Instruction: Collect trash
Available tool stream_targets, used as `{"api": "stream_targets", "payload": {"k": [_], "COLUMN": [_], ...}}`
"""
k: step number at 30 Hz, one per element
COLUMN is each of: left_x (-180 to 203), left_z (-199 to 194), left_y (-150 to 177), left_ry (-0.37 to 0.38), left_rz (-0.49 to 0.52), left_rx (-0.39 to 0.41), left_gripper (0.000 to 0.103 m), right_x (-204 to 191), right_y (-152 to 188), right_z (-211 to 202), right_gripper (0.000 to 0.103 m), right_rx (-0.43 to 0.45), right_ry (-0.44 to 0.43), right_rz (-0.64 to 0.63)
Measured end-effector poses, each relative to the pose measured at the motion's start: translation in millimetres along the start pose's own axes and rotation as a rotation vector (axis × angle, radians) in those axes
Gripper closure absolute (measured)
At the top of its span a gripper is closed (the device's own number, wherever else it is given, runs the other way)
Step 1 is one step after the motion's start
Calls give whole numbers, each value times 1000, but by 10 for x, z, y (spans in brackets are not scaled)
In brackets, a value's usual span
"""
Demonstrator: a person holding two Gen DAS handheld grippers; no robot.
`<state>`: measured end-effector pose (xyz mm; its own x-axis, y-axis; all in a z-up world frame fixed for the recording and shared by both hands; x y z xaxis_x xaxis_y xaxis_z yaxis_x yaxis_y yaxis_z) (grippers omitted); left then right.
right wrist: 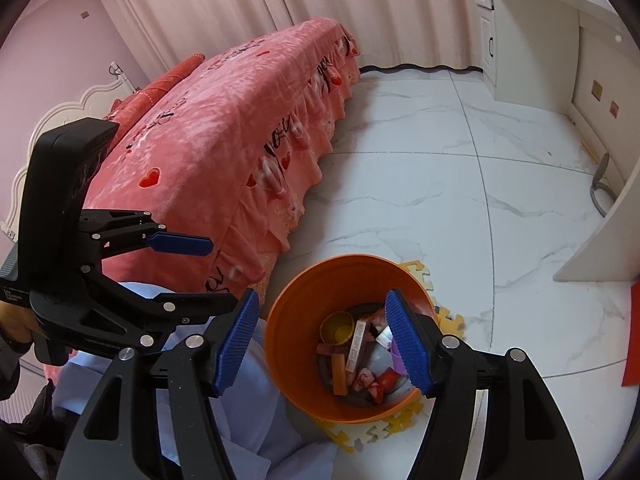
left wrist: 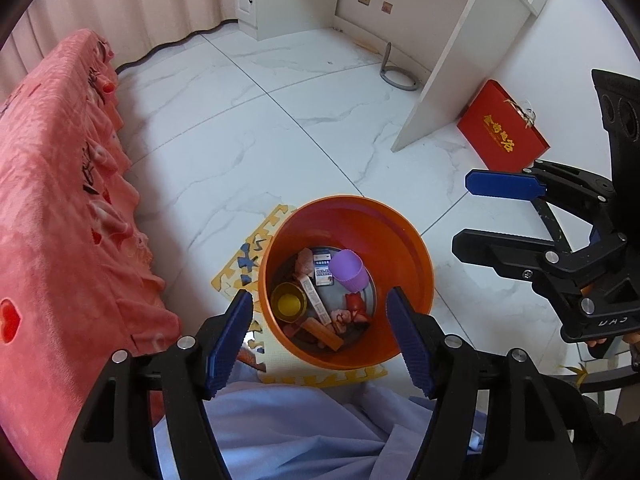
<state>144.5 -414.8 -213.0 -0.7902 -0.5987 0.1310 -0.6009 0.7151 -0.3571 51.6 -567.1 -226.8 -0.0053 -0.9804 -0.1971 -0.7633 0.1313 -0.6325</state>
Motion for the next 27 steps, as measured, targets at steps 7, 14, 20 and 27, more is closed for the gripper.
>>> {"api": "stream_targets", "payload": {"k": [7, 14, 20, 27], "left_x": [-110, -389, -681, -1059], "left_z": [-376, -903, -1357, -1888], "left_y": [37, 261, 669, 1277], "left_ry": [-68, -171, -227, -335], "left_rz": [-38, -135, -279, -477], "left_rx": [100, 208, 289, 372], "left_gripper": [9, 8, 6, 6], "right_x": [-196, -557, -1133, -2016], "right_y": [-146, -349, -576, -751], "right_z": [-157, -304, -393, -423], "right_gripper": [25, 11, 5, 5], "right_rx": [44, 97, 164, 212], "right_ry": [12, 34, 8, -90], "right_rz": [-32, -81, -146, -257]}}
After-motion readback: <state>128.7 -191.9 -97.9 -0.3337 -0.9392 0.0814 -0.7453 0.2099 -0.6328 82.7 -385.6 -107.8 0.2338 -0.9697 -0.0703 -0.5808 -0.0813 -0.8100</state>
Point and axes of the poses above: each gripper's, at about its wrist camera, not at the fingertips, and z roughly the way its jaws point, x to its right, y to its underside, the point moved 4 cm from there along z, roughly the way its jaws point, and after that the axes turned 11 degrees about -z, right-handed, at the moved point
